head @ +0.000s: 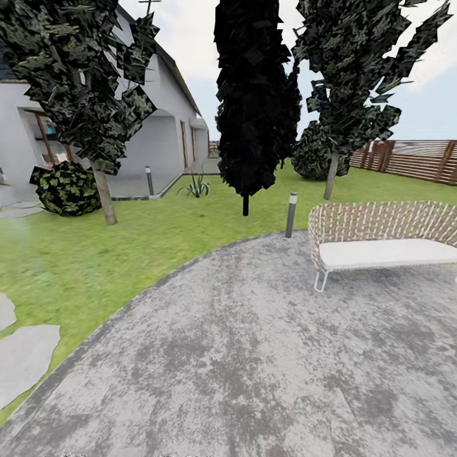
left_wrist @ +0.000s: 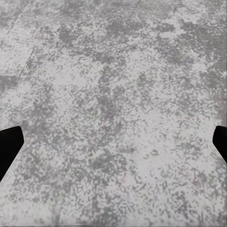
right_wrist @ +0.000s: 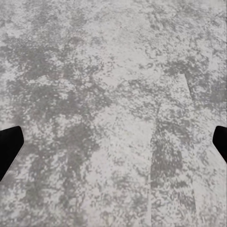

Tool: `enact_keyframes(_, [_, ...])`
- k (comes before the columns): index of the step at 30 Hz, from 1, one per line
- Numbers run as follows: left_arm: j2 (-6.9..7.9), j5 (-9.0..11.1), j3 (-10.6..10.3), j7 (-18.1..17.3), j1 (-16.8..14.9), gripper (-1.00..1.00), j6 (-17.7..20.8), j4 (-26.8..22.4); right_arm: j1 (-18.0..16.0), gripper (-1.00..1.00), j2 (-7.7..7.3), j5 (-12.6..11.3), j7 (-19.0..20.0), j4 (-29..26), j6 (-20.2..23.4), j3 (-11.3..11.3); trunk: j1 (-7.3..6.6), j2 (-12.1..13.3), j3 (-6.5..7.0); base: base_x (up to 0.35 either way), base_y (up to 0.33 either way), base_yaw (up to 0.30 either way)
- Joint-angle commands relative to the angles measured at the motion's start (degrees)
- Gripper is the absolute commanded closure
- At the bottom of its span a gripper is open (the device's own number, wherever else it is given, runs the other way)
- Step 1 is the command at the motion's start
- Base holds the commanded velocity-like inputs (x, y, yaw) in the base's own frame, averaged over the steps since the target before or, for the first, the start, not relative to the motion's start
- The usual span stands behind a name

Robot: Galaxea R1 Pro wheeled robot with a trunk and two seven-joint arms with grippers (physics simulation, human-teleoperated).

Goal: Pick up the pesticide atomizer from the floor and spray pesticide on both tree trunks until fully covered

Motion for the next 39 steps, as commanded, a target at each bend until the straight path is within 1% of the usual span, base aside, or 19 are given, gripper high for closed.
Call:
enact_keyframes(1, [-0.02, 0.00, 0.01, 0.00, 0.00, -1.00, 0.00, -0.01, 0.00, -1.00, 0.01, 0.00, 0.00, -0.01, 0.00, 0.00, 0.00, 0.00, -0.04, 0.000, 0.000, 0.267])
enact_keyframes(13, [0.08, 0.00, 0.01, 0.00, 0.00, -1.00, 0.00, -0.07, 0.00, -1.00, -0.01, -0.07, -0.36, -0.15, 0.00, -0.05, 0.00, 0.00, -0.48, 0.000, 0.000, 0.267])
enact_keyframes(15, [0.08, 0.00, 0.01, 0.00, 0.00, -1.00, 0.00, -0.07, 0.00, -1.00, -0.01, -0.08, -1.74, -0.22, 0.00, -0.06, 0.00, 0.00, -0.55, 0.000, 0.000, 0.267])
enact_keyframes(19, [0.08, 0.01, 0.01, 0.00, 0.00, -1.00, 0.00, -0.07, 0.00, -1.00, 0.02, -0.07, -7.08, -0.20, 0.04, 0.08, 0.00, 0.00, -0.70, 0.000, 0.000, 0.268])
enact_keyframes(22, [0.09, 0.00, 0.01, 0.00, 0.00, -1.00, 0.00, -0.07, 0.00, -1.00, 0.06, 0.01, -9.05, -0.08, 0.09, 0.33, 0.00, 0.00, -0.81, 0.000, 0.000, 0.269])
enact_keyframes(27, [0.09, 0.00, 0.01, 0.00, 0.00, -1.00, 0.00, -0.04, 0.00, -1.00, 0.07, 0.08, -9.62, -0.03, 0.16, 0.46, 0.00, 0.00, -1.04, 0.000, 0.000, 0.266])
enact_keyframes(39, [0.05, 0.03, 0.04, 0.00, 0.00, -1.00, 0.06, -0.06, 0.00, -1.00, 0.28, 0.00, -9.44, -0.06, 0.18, 0.84, 0.00, 0.00, -1.59, 0.000, 0.000, 0.254])
